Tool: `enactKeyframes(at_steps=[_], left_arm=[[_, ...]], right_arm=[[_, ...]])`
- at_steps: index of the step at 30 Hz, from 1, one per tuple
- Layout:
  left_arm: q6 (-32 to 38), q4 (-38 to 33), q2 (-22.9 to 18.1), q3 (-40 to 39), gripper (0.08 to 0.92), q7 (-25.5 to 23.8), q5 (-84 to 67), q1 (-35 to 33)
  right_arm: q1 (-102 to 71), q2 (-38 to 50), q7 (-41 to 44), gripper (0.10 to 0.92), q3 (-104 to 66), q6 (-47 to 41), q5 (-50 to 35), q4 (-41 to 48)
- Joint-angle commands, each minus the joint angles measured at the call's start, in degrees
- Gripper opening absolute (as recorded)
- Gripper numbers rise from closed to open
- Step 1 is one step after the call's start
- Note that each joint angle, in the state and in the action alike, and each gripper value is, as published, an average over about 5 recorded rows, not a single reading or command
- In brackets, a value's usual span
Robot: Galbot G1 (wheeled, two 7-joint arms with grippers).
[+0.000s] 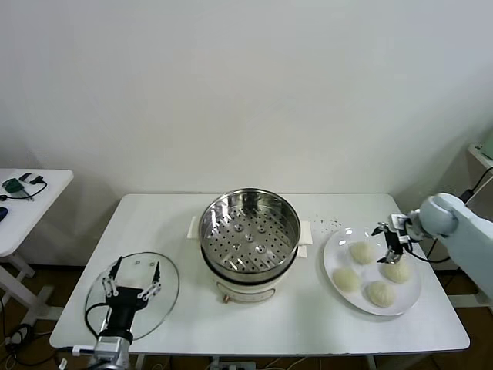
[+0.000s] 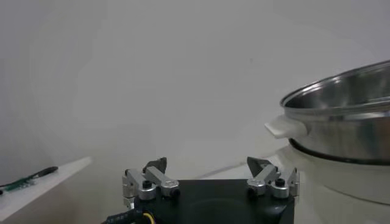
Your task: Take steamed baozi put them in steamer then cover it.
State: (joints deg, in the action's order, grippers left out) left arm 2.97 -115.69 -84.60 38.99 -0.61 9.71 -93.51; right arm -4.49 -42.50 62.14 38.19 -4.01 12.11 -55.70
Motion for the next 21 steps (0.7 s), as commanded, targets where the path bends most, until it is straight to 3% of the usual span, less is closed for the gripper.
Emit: enactKeyframes(at_steps=[1, 14, 21], left_arm=[[-0.92, -0.08, 0.5, 0.16, 0.823, 0.9, 0.13, -0.09], [-1.25, -0.44, 0.39, -0.39, 0.823, 1.02, 1.76, -0.48], [-1.06, -0.56, 0.5, -0.31, 0.823, 1.14, 2.18, -1.09]], right_arm=[[7.0, -5.08, 1.63, 0.823, 8.76, 0.7, 1.24, 6.7], [5.42, -8.95, 1.98, 0.818, 8.66, 0.75, 0.2, 10.12], [6.01, -8.11, 2.77, 0.727, 9.69, 0.96, -1.1, 9.25]])
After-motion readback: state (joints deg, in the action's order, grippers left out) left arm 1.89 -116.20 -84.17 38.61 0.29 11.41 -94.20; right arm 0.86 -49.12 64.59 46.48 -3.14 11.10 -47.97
